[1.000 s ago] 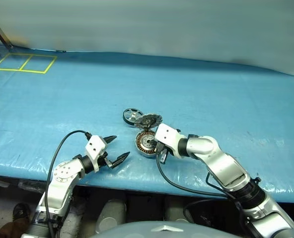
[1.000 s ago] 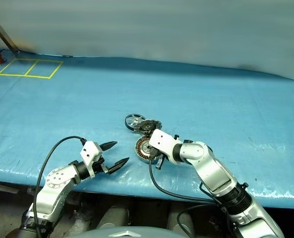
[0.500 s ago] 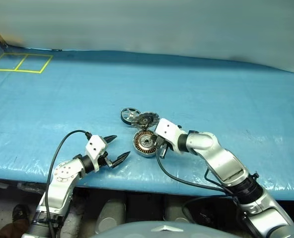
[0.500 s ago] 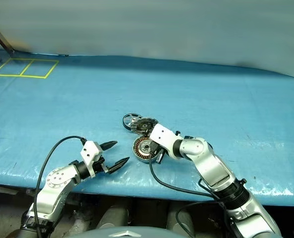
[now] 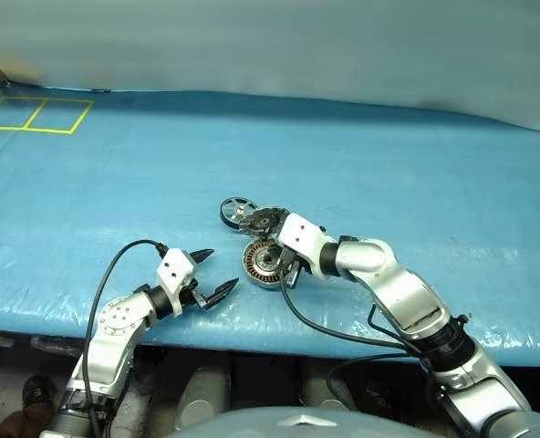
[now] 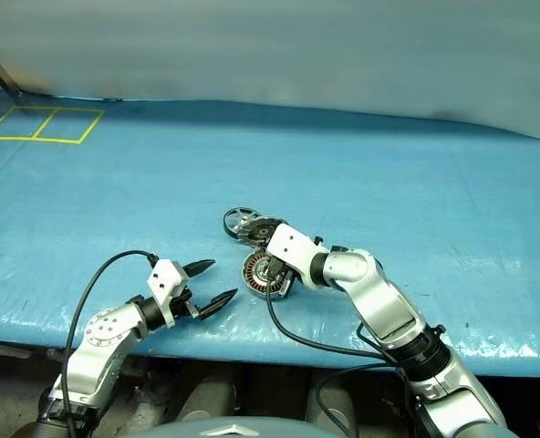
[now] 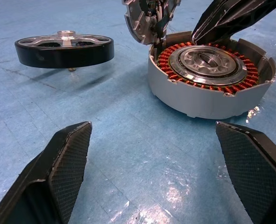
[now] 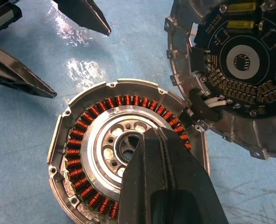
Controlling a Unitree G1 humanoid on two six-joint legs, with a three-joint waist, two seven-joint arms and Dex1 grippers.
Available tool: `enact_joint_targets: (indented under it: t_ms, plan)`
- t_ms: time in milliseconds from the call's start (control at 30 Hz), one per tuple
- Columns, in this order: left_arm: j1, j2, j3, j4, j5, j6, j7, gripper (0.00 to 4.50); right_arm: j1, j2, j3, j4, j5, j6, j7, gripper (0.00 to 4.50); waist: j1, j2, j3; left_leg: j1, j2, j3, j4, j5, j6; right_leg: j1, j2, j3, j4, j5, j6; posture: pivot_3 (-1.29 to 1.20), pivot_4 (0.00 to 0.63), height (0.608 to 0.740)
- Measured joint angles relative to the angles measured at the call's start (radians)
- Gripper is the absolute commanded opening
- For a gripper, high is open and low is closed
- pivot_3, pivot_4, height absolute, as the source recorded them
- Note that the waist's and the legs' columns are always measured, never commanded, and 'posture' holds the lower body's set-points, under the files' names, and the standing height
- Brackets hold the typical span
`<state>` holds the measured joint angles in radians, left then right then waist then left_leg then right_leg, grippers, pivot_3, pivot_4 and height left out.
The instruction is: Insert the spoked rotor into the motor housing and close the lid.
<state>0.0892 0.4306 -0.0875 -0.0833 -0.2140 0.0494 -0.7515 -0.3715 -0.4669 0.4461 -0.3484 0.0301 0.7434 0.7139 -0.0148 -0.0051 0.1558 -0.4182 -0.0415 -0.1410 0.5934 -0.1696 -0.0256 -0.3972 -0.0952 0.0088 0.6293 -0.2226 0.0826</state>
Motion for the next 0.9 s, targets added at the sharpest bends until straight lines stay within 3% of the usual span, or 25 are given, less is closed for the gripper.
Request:
enact_joint_targets:
  t_ms: [900]
  plan:
    - [0.002, 0.001, 0.001, 0.0, 0.0, -0.001, 0.008, 4.5, -0.013, 0.03, 0.023, 0.082, 0.012, -0.022, 0.001, 0.01, -0.004, 0.0, 0.0, 0.003, 0.0, 0.0, 0.001, 0.0, 0.0, 0.001, 0.0, 0.0, 0.001, 0.0, 0.0, 0.0, 0.15, 0.74]
